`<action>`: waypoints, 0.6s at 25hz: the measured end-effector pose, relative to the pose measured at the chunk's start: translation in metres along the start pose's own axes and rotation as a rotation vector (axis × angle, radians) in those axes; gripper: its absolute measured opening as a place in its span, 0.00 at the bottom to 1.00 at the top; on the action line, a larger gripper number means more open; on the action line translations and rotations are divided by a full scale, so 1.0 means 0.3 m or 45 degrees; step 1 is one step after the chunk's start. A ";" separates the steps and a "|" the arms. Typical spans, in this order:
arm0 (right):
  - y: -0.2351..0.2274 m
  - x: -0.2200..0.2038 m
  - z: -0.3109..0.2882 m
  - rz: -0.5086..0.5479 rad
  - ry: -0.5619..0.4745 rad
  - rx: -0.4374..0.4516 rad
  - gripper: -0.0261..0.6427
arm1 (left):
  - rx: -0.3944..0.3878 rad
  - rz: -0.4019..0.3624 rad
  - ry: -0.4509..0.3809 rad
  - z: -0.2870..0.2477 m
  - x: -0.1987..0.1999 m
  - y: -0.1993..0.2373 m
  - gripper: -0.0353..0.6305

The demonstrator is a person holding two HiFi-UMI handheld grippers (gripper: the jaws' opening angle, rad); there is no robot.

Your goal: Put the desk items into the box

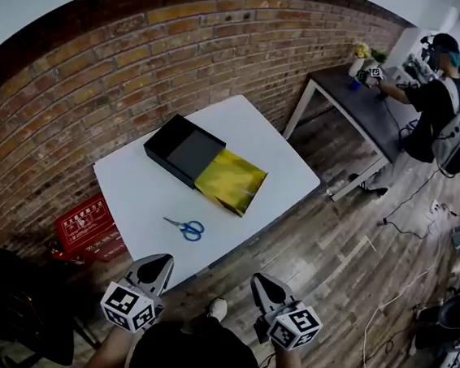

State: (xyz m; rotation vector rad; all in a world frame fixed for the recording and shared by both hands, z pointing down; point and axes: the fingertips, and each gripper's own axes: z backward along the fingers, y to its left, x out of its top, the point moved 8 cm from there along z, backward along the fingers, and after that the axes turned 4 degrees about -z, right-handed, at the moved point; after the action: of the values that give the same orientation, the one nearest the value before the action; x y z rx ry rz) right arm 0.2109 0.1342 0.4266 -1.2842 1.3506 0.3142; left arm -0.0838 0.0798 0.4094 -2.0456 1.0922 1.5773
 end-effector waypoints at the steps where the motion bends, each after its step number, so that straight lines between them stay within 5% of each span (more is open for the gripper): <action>1: -0.031 0.015 -0.004 -0.005 0.006 0.017 0.07 | 0.012 0.000 -0.003 -0.027 0.009 -0.011 0.07; 15: -0.147 0.114 -0.182 0.054 0.103 0.187 0.07 | 0.108 0.024 0.031 -0.179 0.020 0.022 0.07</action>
State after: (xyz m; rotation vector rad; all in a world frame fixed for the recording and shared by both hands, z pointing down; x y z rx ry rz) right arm 0.2272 0.0582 0.4350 -1.1574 1.4438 0.1907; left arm -0.0523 0.0376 0.4227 -2.0100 1.1701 1.4921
